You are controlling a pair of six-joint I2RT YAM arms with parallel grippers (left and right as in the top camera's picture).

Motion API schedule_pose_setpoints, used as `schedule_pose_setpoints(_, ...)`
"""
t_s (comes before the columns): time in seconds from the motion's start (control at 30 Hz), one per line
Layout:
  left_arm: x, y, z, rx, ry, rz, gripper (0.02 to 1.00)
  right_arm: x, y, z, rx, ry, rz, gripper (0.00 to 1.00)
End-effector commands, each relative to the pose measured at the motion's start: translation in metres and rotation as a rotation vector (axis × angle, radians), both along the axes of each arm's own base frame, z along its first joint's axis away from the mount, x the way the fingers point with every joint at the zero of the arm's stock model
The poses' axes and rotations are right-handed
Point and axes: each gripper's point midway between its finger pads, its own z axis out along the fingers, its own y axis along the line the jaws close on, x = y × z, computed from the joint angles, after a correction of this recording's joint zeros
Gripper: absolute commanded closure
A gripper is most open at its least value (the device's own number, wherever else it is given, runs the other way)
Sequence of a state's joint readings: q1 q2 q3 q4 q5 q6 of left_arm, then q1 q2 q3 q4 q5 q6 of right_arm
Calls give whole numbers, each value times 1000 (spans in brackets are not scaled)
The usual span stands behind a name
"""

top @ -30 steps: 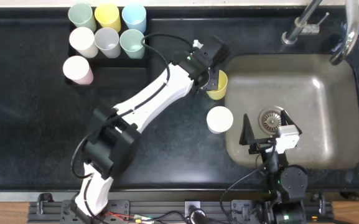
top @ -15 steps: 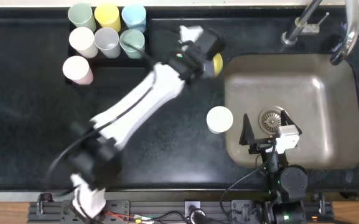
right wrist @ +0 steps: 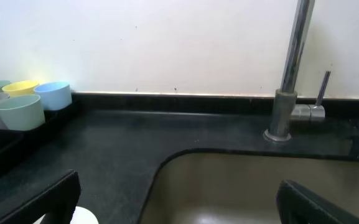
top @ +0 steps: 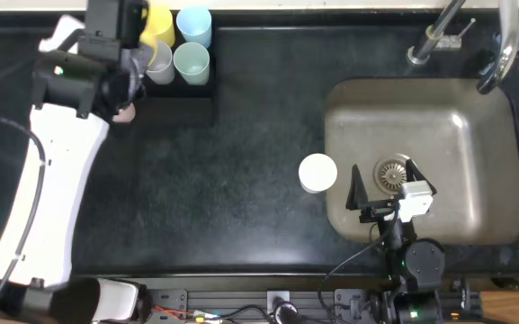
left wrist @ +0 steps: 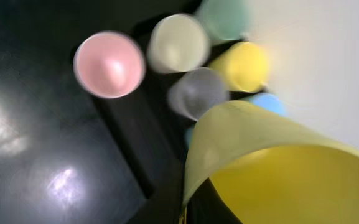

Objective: Store Cups

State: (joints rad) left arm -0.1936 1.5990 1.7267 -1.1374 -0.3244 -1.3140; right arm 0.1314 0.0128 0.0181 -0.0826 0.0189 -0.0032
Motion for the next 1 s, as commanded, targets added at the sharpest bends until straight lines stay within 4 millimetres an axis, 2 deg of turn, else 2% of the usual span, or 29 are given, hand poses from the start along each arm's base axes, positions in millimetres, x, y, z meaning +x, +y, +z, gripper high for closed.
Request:
schedule_pose_setpoints(0.03,-14,1,-55,-197,130,163,980,0,-1,-3,4,-1,-8,3)
schedule_pose_setpoints(0.13,-22,4,-81,-221,192,214,982,0,-1,-3,4,-1,-8,3)
schedule_pose_setpoints(0.27,-23,0,-110,-242,255,226,980,0,-1,-3,4,-1,-8,3)
schedule_pose_setpoints(0.43,-16,-1,-132,-234,299,235,982,0,-1,-3,4,-1,-8,3)
schedule_pose_setpoints(1.0,-15,3,-156,-192,358,256,982,0,-1,-3,4,-1,-8,3)
